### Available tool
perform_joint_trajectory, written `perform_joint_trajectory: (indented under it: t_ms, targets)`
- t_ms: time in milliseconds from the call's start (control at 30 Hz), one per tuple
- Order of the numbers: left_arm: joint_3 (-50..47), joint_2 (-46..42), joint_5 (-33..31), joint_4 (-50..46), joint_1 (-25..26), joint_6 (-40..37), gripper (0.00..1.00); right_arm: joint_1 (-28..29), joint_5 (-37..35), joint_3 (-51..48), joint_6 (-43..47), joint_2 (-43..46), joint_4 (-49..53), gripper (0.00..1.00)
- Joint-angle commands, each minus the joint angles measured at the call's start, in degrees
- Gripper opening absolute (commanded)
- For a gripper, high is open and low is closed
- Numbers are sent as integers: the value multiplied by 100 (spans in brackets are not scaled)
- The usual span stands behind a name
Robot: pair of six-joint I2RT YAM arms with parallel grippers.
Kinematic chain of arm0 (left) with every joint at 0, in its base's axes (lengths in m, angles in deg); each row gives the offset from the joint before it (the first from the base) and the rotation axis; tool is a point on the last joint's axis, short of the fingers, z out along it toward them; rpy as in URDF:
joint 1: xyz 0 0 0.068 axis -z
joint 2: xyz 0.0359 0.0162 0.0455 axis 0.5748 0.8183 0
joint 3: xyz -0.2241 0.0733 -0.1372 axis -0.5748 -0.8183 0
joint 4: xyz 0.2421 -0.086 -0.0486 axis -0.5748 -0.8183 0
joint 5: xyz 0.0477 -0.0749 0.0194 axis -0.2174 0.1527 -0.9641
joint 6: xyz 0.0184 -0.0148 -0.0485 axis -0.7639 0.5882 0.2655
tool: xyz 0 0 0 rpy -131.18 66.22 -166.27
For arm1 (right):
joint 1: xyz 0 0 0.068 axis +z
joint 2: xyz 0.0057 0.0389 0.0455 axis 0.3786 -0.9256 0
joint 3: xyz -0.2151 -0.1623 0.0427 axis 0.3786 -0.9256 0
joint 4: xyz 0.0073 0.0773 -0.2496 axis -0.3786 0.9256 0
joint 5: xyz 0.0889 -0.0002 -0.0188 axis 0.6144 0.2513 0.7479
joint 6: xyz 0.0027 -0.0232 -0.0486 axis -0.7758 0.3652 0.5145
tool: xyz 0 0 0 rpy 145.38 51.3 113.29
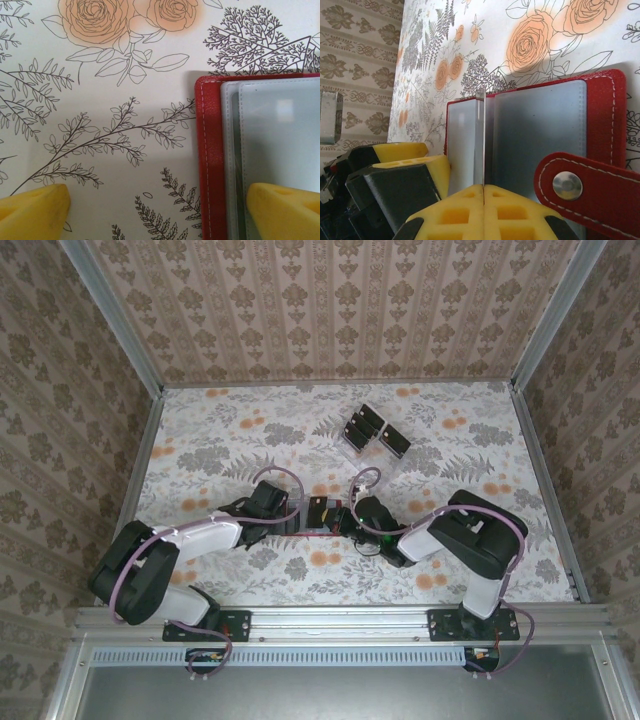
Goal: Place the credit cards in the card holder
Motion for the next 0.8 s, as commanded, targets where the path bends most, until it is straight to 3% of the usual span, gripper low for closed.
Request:
perform_joint_trajectory:
  t_ms: [0, 767]
  targets:
    - [-169, -16, -131, -306, 28, 62, 100, -27, 90, -153, -123, -78, -273, 0]
    - [-169, -1, -127, -280, 30, 62, 100, -27, 317, -303, -291, -104, -171, 0]
